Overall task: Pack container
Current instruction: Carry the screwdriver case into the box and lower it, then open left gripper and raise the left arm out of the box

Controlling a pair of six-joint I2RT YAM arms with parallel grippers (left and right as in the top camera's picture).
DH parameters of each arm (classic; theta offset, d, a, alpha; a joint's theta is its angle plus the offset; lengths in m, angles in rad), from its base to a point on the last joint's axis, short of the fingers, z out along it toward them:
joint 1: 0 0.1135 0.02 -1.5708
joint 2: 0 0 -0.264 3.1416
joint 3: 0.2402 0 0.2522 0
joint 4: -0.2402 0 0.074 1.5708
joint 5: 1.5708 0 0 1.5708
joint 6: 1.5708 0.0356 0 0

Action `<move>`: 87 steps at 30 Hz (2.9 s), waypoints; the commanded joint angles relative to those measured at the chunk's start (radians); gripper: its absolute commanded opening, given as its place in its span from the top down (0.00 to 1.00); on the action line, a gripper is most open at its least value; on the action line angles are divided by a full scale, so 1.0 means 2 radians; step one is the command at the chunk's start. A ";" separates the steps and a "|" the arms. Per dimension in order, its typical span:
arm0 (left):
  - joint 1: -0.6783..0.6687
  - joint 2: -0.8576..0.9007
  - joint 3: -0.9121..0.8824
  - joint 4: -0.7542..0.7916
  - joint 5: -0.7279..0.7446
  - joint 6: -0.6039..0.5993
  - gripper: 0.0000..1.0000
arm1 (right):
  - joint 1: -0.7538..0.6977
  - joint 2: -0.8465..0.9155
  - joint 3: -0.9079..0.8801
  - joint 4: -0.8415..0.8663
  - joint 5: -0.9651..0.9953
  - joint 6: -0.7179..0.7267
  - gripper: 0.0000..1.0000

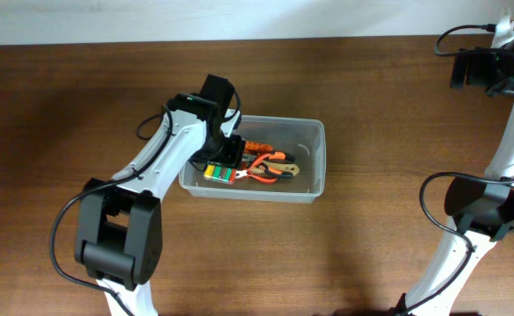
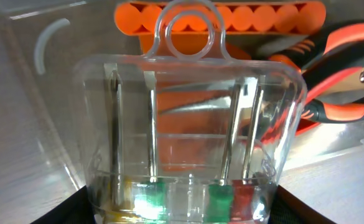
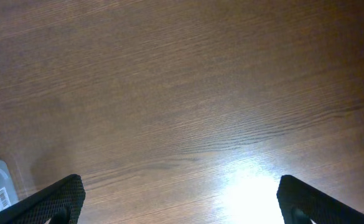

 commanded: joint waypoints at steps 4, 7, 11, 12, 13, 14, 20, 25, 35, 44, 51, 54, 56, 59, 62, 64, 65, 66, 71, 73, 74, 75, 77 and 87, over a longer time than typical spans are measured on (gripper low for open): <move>-0.004 -0.008 -0.005 0.009 -0.004 -0.004 0.30 | -0.001 -0.011 0.005 -0.003 -0.003 0.004 0.01; -0.003 -0.008 -0.005 0.014 -0.004 -0.004 0.29 | -0.001 -0.011 0.005 -0.002 -0.003 0.004 0.01; -0.003 -0.008 -0.005 0.021 -0.004 -0.004 0.29 | -0.001 -0.011 0.005 -0.003 -0.003 0.004 0.01; -0.003 -0.008 -0.005 0.022 -0.004 -0.004 0.29 | -0.001 -0.011 0.005 -0.003 -0.003 0.004 0.01; -0.003 -0.008 -0.005 0.023 -0.004 -0.004 0.29 | -0.001 -0.011 0.005 -0.003 -0.003 0.004 0.01; -0.003 -0.008 -0.005 0.023 -0.004 -0.004 0.29 | -0.001 -0.011 0.005 -0.003 -0.003 0.004 0.01; -0.004 -0.008 -0.008 0.023 -0.004 -0.004 0.29 | -0.001 -0.011 0.005 -0.003 -0.003 0.004 0.01; -0.004 -0.008 -0.009 0.023 -0.004 -0.004 0.29 | -0.001 -0.011 0.005 -0.002 -0.003 0.004 0.01; -0.004 0.018 -0.009 0.031 -0.013 -0.004 0.30 | -0.001 -0.011 0.005 -0.003 -0.003 0.004 0.01; -0.004 0.038 -0.009 0.041 -0.013 -0.004 0.20 | -0.001 -0.011 0.005 -0.003 -0.003 0.004 0.01; -0.004 0.038 0.000 0.045 -0.007 -0.004 0.16 | -0.001 -0.011 0.005 -0.003 -0.003 0.004 0.01; -0.004 0.038 0.028 0.029 0.011 -0.004 0.16 | -0.001 -0.011 0.005 -0.003 -0.003 0.004 0.01; -0.004 0.038 0.063 0.009 0.012 -0.004 0.16 | -0.001 -0.011 0.005 -0.003 -0.003 0.004 0.01; -0.004 0.038 0.131 -0.032 0.012 -0.004 0.16 | -0.001 -0.011 0.005 -0.003 -0.003 0.004 0.01; -0.003 0.038 0.221 -0.084 0.005 -0.002 0.16 | -0.001 -0.011 0.005 -0.003 -0.003 0.004 0.02; -0.001 0.038 0.276 -0.108 -0.027 -0.003 0.14 | -0.001 -0.011 0.005 -0.003 -0.003 0.004 0.01; 0.000 0.038 0.299 -0.116 -0.046 -0.003 0.13 | -0.001 -0.011 0.005 -0.003 -0.003 0.004 0.01; 0.002 0.038 0.321 -0.123 -0.072 -0.003 0.13 | -0.001 -0.011 0.005 -0.002 -0.003 0.004 0.01; 0.025 0.038 0.362 -0.133 -0.190 -0.003 0.01 | -0.001 -0.011 0.005 -0.003 -0.003 0.004 0.01; 0.040 0.038 0.361 -0.134 -0.216 -0.003 0.01 | -0.001 -0.011 0.005 -0.003 -0.003 0.004 0.01; 0.048 0.038 0.362 -0.134 -0.223 -0.003 0.01 | -0.001 -0.011 0.005 -0.003 -0.003 0.004 0.01; 0.057 0.038 0.362 -0.134 -0.226 -0.003 0.01 | -0.001 -0.011 0.005 -0.003 -0.003 0.004 0.01; 0.077 0.038 0.362 -0.133 -0.226 -0.014 0.01 | -0.001 -0.011 0.005 -0.003 -0.003 0.004 0.01; 0.149 0.038 0.362 -0.133 -0.194 -0.035 0.01 | -0.001 -0.011 0.005 -0.003 -0.003 0.004 0.01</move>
